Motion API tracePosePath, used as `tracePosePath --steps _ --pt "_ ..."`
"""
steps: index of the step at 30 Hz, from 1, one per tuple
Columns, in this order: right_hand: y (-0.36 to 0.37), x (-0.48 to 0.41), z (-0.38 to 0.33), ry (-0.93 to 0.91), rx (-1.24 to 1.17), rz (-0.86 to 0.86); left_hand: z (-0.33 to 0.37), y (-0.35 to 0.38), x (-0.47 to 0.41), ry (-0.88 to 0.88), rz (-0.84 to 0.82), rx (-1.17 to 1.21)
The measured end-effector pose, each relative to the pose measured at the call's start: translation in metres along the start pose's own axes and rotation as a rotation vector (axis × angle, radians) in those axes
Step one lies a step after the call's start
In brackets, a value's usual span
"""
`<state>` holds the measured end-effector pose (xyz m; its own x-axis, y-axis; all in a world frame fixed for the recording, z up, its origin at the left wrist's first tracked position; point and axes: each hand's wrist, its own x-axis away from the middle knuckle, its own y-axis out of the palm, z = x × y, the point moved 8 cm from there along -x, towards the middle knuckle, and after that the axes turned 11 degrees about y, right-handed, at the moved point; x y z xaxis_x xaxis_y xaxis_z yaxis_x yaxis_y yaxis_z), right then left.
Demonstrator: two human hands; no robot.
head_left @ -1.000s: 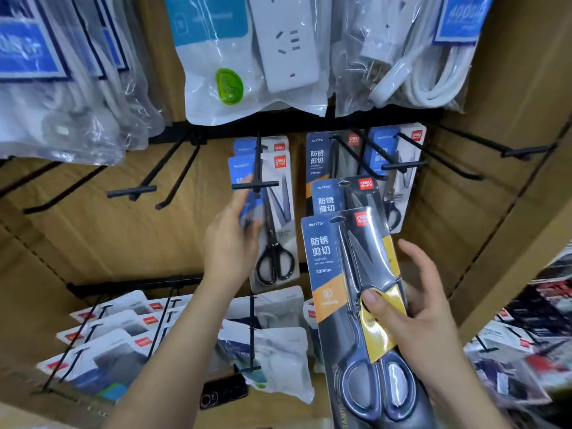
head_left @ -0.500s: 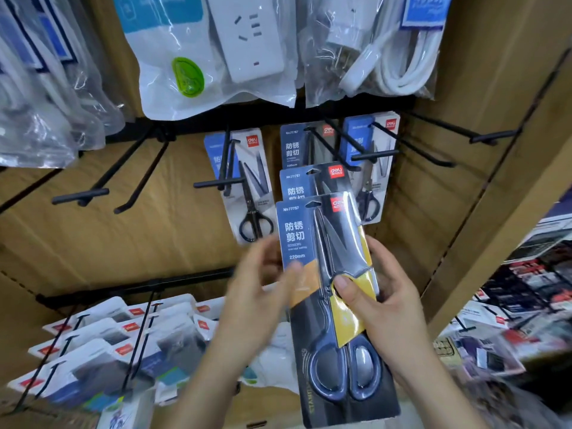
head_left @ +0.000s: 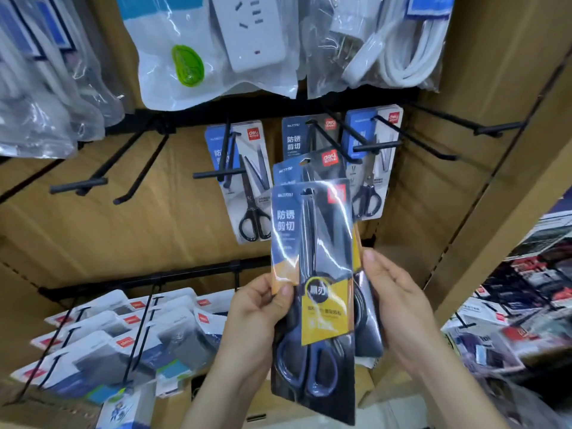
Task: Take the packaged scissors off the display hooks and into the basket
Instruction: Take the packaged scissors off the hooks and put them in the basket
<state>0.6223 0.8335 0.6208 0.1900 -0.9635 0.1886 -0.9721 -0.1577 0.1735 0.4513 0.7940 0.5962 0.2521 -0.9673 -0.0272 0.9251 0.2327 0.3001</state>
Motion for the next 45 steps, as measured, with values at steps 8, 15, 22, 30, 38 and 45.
tracePosePath --steps 8,15,22,30,38,45 --pt "-0.009 -0.006 -0.005 -0.065 0.134 -0.1 0.001 -0.006 0.002 0.066 -0.073 -0.109" --pt "-0.04 -0.013 0.016 -0.063 0.082 0.044 0.022 -0.031 0.007 0.263 0.066 -0.178" --pt "-0.065 0.0 0.004 -0.133 0.152 0.0 0.022 -0.041 0.012 0.313 0.055 -0.528" --pt "-0.052 -0.001 -0.01 -0.198 0.043 -0.005 0.007 -0.012 0.009 0.225 -0.012 -0.459" --pt "-0.04 -0.004 -0.008 -0.117 -0.026 0.011 0.009 0.003 0.009 0.216 -0.086 -0.623" --pt "-0.027 -0.001 -0.013 -0.157 0.036 0.077 0.014 0.022 0.009 0.262 -0.198 -0.559"
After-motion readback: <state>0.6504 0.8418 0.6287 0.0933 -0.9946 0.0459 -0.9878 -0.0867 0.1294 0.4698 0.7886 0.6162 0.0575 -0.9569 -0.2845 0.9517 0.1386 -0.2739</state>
